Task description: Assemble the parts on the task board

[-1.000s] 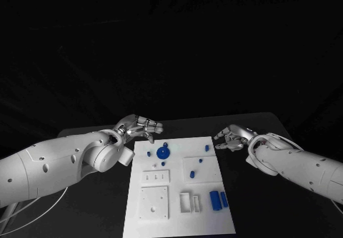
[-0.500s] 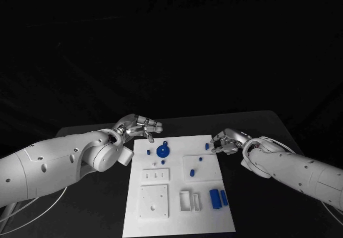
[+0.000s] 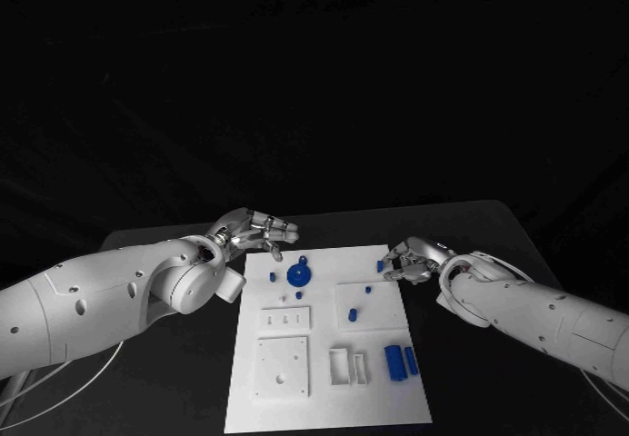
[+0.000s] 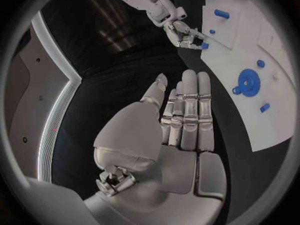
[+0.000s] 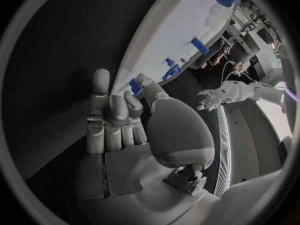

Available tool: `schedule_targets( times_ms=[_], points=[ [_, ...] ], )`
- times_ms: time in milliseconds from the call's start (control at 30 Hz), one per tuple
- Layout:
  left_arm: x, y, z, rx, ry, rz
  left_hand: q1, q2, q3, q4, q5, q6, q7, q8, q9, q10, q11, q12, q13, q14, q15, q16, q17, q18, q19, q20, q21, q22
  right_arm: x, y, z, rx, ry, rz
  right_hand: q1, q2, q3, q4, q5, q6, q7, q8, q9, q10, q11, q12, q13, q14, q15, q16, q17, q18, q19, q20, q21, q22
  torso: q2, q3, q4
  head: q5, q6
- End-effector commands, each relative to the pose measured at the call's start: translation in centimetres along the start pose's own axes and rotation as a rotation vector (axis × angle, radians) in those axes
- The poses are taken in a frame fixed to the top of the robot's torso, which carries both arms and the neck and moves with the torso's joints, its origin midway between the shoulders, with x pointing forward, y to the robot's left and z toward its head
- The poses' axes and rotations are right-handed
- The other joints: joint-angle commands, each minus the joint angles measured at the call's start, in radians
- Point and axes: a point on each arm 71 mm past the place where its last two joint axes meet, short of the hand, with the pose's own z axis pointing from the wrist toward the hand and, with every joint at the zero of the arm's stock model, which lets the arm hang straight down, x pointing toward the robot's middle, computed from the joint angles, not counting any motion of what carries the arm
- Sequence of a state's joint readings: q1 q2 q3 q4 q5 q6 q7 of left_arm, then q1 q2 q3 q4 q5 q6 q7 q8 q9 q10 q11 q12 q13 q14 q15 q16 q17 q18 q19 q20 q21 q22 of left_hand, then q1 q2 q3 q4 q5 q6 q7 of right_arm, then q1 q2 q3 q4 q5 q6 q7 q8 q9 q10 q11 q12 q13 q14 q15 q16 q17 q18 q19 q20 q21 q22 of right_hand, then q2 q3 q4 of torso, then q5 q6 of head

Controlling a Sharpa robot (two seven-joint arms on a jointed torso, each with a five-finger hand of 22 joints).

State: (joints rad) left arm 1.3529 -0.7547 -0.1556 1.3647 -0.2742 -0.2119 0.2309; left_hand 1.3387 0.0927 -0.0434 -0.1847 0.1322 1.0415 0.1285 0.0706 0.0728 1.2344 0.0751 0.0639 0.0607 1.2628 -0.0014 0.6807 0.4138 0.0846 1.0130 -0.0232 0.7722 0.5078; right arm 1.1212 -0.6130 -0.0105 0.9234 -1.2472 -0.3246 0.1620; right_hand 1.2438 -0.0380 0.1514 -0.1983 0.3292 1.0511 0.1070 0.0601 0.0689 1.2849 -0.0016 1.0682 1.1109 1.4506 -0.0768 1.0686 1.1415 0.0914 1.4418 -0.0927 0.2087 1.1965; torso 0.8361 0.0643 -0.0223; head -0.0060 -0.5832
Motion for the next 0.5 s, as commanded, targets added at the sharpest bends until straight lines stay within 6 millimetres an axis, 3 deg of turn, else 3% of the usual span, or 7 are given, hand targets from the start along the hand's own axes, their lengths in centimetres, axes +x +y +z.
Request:
schedule_targets(
  times_ms=[33,200,500],
  points=[
    [0.33,-0.17,0.08,0.013,0.020,-0.002,0.000,0.010,-0.004,-0.002,0.000,-0.004,0.000,-0.002,0.000,-0.009,-0.001,0.000,0.000,-0.004,0.000,-0.006,-0.001,0.000,-0.004,0.002,-0.004,-0.001,0.02,0.06,0.09,0.005,-0.013,-0.014,-0.010,0.002,0.012,-0.001,-0.008,-0.002,-0.001,0.002,0.000,-0.004,0.001,0.002,0.001,0.001,0.006,0.003,0.002,0.006,0.003,0.005,0.004,0.000,0.000,-0.0009,0.0010,0.001,-0.001],
    [0.40,-0.19,0.07,0.013,0.022,-0.003,0.000,0.010,-0.004,-0.002,0.000,-0.004,0.000,-0.002,0.000,-0.009,-0.001,0.000,0.000,-0.004,0.000,-0.006,-0.001,0.000,-0.004,0.002,-0.004,-0.001,0.07,0.19,0.22,0.006,-0.019,-0.015,-0.013,0.003,0.020,0.002,-0.010,-0.003,0.000,0.002,0.000,-0.004,0.001,0.002,0.001,0.002,0.007,0.003,0.002,0.006,0.003,0.005,0.004,-0.001,0.002,0.0011,0.0018,0.003,-0.003],
    [0.46,-0.21,0.06,0.013,0.025,-0.004,-0.001,0.012,-0.005,-0.003,0.000,-0.006,0.001,-0.002,0.000,-0.011,0.000,0.000,0.000,-0.004,0.000,-0.008,-0.001,0.001,-0.003,0.003,-0.005,0.000,0.17,0.49,0.46,0.004,-0.030,-0.012,-0.015,0.002,0.030,0.002,-0.009,-0.002,0.000,0.002,0.000,-0.003,0.001,0.003,0.002,0.002,0.006,0.003,0.002,0.007,0.004,0.005,0.006,0.000,0.003,-0.0002,0.0013,0.006,-0.005]
  ],
)
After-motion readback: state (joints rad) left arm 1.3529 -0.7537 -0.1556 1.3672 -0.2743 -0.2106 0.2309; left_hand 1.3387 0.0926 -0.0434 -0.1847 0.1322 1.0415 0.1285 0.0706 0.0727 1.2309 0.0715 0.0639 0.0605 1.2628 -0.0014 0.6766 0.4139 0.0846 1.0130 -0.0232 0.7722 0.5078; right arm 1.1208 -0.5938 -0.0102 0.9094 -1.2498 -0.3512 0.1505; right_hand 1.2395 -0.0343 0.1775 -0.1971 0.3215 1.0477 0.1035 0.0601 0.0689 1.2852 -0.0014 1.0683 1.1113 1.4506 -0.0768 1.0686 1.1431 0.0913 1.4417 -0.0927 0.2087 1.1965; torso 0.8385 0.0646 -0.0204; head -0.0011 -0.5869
